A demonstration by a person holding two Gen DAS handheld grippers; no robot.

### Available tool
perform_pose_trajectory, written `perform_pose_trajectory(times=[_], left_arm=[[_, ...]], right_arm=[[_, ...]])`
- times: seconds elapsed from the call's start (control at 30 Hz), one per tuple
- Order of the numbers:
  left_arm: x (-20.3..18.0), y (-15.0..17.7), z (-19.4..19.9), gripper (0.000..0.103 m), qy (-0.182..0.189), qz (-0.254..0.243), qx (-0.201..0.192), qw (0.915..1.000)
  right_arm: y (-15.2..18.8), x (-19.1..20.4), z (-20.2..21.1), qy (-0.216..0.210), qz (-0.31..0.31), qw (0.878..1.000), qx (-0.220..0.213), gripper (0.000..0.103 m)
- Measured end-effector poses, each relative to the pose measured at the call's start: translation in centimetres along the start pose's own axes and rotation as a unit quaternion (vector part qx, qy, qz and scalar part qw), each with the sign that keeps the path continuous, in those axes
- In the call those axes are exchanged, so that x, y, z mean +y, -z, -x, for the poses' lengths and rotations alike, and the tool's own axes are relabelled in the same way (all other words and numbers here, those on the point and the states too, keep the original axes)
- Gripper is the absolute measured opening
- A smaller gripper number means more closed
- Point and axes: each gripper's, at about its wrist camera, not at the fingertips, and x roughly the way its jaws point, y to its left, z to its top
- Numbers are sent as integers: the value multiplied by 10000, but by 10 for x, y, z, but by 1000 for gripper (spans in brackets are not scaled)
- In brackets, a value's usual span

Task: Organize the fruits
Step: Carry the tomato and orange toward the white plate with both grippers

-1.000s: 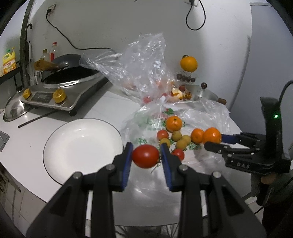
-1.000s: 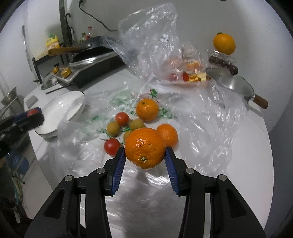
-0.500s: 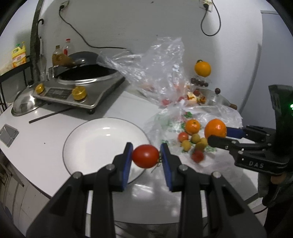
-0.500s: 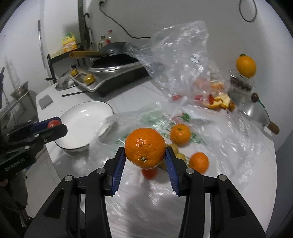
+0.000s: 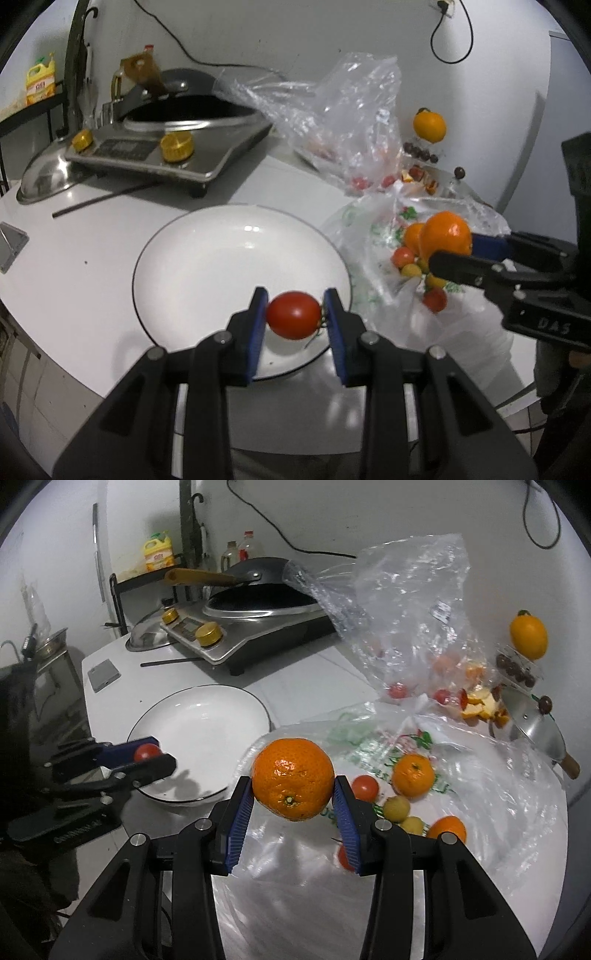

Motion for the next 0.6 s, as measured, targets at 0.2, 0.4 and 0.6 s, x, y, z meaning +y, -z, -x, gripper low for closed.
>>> perform_pose_trajectory(times=[0.2,0.4,0.6], left_arm=[[6,7,-15,32,-235,-67,157,9996],[15,9,-25,32,-309,-75,319,9990],[16,10,-28,33,-286,-123,353,9989]], right_arm=[[-6,12,-11,-50,98,9999,55,46],[-10,20,-18,-51,142,9999,83,46],[-13,27,-25,-46,183,9997,130,46]])
